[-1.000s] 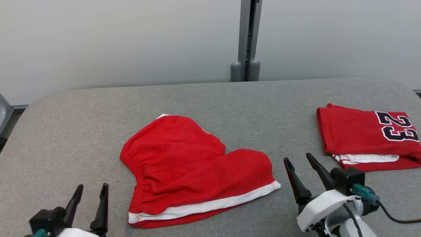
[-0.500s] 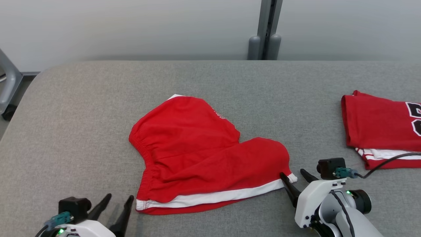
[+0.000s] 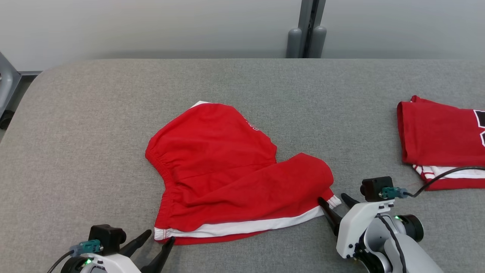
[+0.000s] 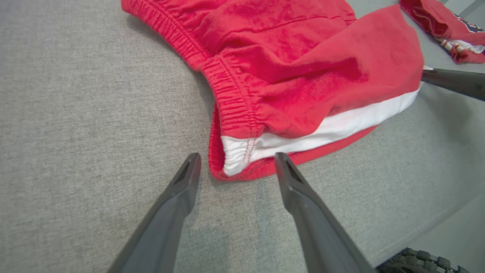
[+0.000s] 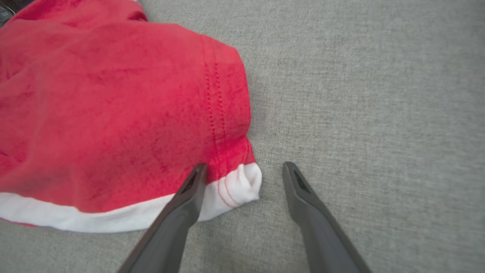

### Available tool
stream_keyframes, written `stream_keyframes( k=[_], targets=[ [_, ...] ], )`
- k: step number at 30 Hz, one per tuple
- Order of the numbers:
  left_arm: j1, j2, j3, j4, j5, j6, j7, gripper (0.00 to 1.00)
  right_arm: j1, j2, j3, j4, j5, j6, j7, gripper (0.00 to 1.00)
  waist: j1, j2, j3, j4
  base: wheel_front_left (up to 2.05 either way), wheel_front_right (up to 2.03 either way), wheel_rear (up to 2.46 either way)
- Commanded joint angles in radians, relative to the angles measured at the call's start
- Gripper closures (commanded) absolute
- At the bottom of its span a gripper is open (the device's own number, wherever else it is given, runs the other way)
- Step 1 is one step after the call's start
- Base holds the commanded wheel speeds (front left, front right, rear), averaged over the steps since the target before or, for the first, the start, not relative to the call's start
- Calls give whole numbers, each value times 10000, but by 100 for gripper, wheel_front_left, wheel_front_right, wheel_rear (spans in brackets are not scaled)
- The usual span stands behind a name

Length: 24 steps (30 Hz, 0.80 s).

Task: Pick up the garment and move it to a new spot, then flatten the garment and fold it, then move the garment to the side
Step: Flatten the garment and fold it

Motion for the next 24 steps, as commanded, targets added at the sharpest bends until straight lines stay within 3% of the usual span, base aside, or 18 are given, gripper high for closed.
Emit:
stream_keyframes(
  k=[1, 3, 4, 6, 7, 8, 16, 24],
  targets=[
    [-233, 137, -143, 69, -96, -18, -70, 0, 115, 26, 102, 170, 87, 2, 132, 0, 0, 0, 42, -29, 0, 0, 0],
    [-435, 218, -465, 172, -249, -19, -118, 0, 102, 43, 162, 220, 110, 2, 176, 0, 0, 0, 82, -65, 0, 0, 0],
    [-510, 277, -601, 245, -327, -19, -109, 7, 107, 47, 187, 234, 135, 2, 186, 2, 0, 0, 95, -88, 0, 0, 0],
    [-669, 390, -827, 388, -473, -19, -157, 95, 117, 58, 239, 250, 187, 2, 210, 53, 0, 0, 106, -137, 0, 0, 0],
    [-723, 438, -938, 436, -537, -19, -204, 100, 109, 73, 275, 253, 198, 2, 228, 78, 0, 0, 102, -157, 0, 0, 0],
    [-772, 477, -1029, 487, -599, -19, -244, 100, 97, 79, 311, 216, 238, 2, 162, 100, 0, 0, 88, -169, 0, 0, 0],
    [-823, 767, -1315, 676, -894, -20, -572, 100, 142, 10, 345, -85, 495, 2, -551, 100, 0, 0, -446, -154, 0, 0, 0],
    [-637, 1144, -1267, -85, -1049, 150, -242, 100, 449, -184, 204, -973, 1057, 2, -1035, 100, 0, 0, -970, -262, 0, 0, 0]
  ],
)
